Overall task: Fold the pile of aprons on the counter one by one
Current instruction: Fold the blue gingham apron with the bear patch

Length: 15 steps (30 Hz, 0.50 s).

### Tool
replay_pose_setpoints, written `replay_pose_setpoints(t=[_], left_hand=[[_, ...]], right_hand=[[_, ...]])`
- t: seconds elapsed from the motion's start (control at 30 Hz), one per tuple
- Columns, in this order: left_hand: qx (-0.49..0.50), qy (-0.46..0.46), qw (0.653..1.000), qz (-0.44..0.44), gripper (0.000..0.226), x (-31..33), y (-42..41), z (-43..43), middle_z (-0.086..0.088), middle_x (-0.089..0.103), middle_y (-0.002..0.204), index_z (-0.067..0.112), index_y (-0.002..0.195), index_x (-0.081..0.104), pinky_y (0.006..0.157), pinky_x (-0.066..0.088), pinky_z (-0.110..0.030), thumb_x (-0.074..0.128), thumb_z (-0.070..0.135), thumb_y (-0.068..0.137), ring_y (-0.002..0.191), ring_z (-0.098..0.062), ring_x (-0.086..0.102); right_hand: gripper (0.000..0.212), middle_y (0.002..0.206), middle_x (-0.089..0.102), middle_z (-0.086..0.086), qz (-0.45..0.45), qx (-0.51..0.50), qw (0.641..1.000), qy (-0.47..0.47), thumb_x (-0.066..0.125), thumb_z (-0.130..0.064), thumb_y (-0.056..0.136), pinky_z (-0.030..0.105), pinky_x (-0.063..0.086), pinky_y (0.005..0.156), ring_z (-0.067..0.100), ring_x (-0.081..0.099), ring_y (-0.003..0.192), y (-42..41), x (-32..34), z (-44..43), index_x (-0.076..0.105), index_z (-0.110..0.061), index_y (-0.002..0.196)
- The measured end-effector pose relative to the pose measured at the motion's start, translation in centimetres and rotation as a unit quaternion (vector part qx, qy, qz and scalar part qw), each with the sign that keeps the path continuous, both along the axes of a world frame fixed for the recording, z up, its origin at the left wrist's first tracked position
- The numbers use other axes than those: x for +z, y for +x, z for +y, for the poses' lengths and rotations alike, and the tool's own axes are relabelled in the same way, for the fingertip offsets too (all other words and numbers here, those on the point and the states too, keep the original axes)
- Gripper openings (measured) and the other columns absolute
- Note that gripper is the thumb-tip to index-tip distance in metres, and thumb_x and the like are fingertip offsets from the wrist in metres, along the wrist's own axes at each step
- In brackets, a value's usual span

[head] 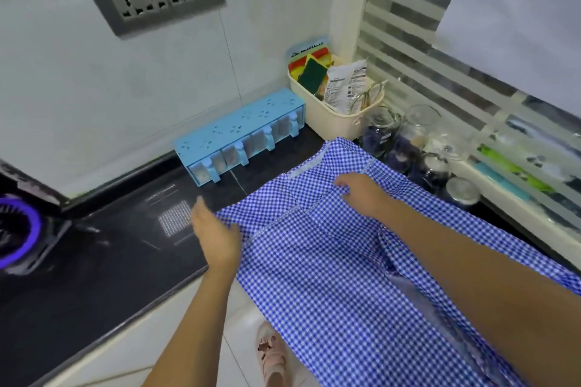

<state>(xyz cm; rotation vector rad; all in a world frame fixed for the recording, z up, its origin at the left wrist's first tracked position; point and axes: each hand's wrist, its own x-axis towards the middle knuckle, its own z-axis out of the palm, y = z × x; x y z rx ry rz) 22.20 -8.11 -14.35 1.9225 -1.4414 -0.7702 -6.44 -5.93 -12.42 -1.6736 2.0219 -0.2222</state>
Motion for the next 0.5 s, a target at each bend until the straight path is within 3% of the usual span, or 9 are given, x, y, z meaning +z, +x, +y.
replay_pose_setpoints(t=[0.07,0.17,0.27,0.33,0.4,0.5], left_hand=[[-0.165,-0.032,0.984,-0.053,0.065,0.0,-1.8,0.0,-0.009,0.037,0.149,0.008,0.145,0.035,0.115,0.026,-0.035,0.062,-0.001,0.087,0.138,-0.025,0.034],[-0.34,0.026,0.938,-0.068,0.052,-1.0,-4.7,0.0,-0.007,0.039,0.149,0.011,0.144,0.038,0.112,0.028,-0.031,0.056,0.021,0.096,0.135,-0.023,0.038],[-0.392,0.082,0.905,-0.142,0.067,-2.6,-6.6,-1.0,-0.004,0.017,0.16,0.015,0.152,0.019,0.119,0.012,-0.04,0.047,0.042,0.098,0.147,-0.023,0.015],[-0.401,0.127,0.881,-0.217,0.078,-3.5,-6.9,-1.9,0.001,-0.006,0.161,0.02,0.154,0.002,0.116,-0.005,-0.052,0.041,0.054,0.096,0.148,-0.024,-0.01],[-0.417,0.141,0.861,-0.256,0.087,-4.0,-7.0,-2.5,0.003,-0.021,0.158,0.023,0.153,-0.01,0.111,-0.012,-0.059,0.038,0.063,0.092,0.144,-0.026,-0.023],[-0.428,0.138,0.848,-0.279,0.096,-4.6,-7.0,-2.7,0.006,-0.028,0.155,0.027,0.151,-0.018,0.107,-0.014,-0.064,0.037,0.073,0.085,0.142,-0.025,-0.029]], right_hand=[[0.037,0.135,0.053,0.007,0.01,0.005,1.0,-0.003,0.054,-0.006,0.094,0.034,0.038,0.105,0.025,0.051,0.122,0.3,-0.7,-2.1,0.054,-0.012,0.13],[0.038,0.134,0.055,0.008,0.016,0.001,1.0,-0.018,0.051,-0.006,0.094,0.036,0.039,0.105,0.026,0.052,0.122,0.4,-1.4,-5.2,0.054,-0.013,0.131],[0.045,0.134,0.052,0.012,0.055,0.028,0.998,-0.011,0.049,-0.001,0.092,0.039,0.042,0.1,0.031,0.053,0.117,0.4,-1.7,-7.8,0.049,-0.014,0.135],[0.047,0.133,0.046,0.014,0.078,0.052,0.995,0.016,0.051,0.0,0.091,0.04,0.045,0.092,0.035,0.054,0.111,0.2,-2.1,-9.3,0.045,-0.014,0.135],[0.041,0.129,0.042,0.014,0.091,0.056,0.993,0.038,0.054,-0.002,0.09,0.04,0.047,0.086,0.036,0.056,0.103,-0.2,-2.5,-10.2,0.048,-0.013,0.129],[0.021,0.1,0.051,0.007,0.079,0.059,0.994,0.044,0.052,-0.004,0.09,0.036,0.045,0.085,0.032,0.058,0.1,-0.6,-3.0,-11.6,0.06,-0.007,0.11]])
